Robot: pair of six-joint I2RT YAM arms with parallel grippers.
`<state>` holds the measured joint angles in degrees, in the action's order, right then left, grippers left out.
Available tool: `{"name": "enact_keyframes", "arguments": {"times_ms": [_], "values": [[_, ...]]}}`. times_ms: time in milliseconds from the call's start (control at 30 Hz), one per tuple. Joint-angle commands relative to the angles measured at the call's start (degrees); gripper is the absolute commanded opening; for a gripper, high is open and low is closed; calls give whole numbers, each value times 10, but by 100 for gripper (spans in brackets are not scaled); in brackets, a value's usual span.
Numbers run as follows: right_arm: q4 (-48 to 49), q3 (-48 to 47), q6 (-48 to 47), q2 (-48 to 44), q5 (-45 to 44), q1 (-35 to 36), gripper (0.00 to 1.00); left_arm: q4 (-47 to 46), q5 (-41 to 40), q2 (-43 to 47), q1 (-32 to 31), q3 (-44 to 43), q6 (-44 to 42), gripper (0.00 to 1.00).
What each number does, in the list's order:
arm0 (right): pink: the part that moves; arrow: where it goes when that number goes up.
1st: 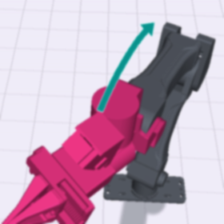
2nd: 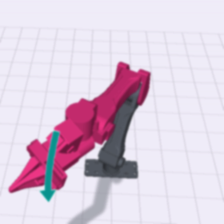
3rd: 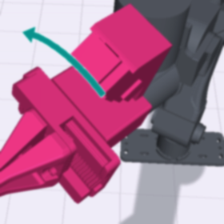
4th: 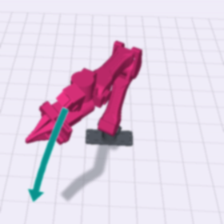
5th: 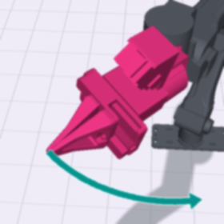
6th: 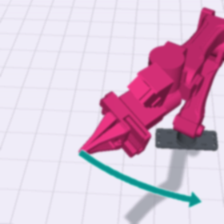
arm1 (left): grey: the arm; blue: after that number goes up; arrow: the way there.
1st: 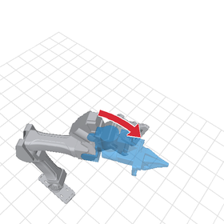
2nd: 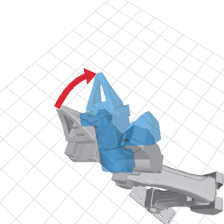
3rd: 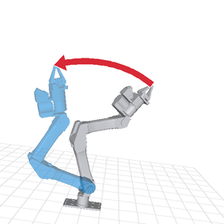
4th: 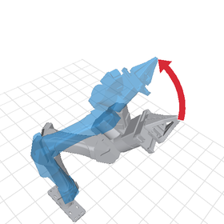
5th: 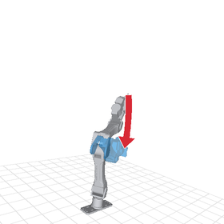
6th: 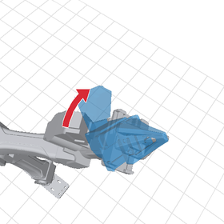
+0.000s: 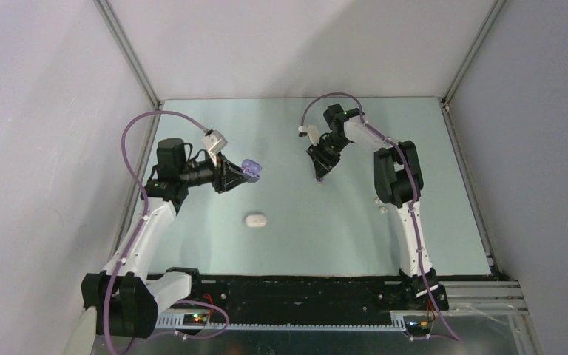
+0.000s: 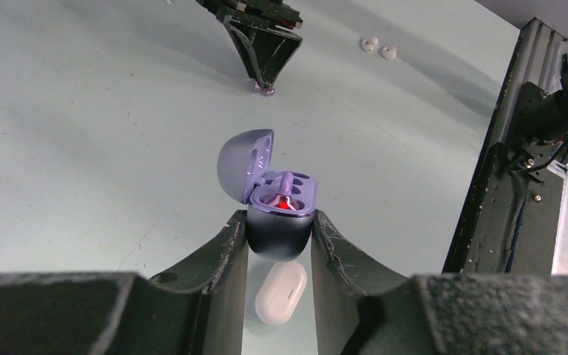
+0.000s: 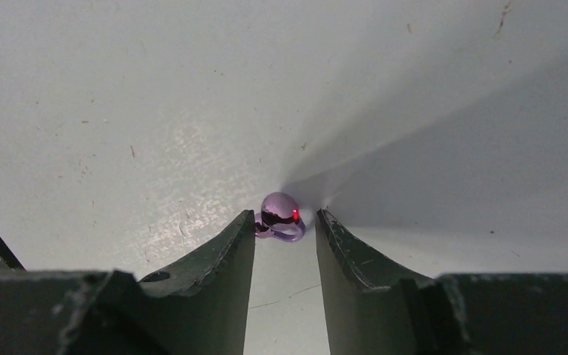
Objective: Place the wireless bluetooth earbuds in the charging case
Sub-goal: Adjust the earbud at the center of the board.
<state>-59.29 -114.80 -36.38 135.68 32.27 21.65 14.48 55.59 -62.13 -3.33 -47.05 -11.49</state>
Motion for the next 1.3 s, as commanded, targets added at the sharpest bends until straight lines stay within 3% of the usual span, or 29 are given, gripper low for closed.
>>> {"name": "enact_keyframes", "arguments": {"times_ms": [0, 300, 533, 867, 1100, 1267], "values": [[-15, -28, 12, 11, -24, 8, 41, -18, -1, 12, 4, -1, 1, 0], [-6, -28, 25, 23, -65, 17, 40, -21, -2, 12, 4, 2, 2, 0], [22, -6, 51, 18, -154, 32, 40, -28, -2, 12, 4, 8, 5, 0], [61, 32, 35, -29, -209, 69, 26, -59, -1, 12, 5, 18, 24, 0], [156, 167, -43, -129, -279, 124, 23, -61, 0, 11, 6, 15, 24, 0], [162, 213, -82, -178, -288, 146, 20, -69, -1, 11, 5, 18, 32, 0]]}}
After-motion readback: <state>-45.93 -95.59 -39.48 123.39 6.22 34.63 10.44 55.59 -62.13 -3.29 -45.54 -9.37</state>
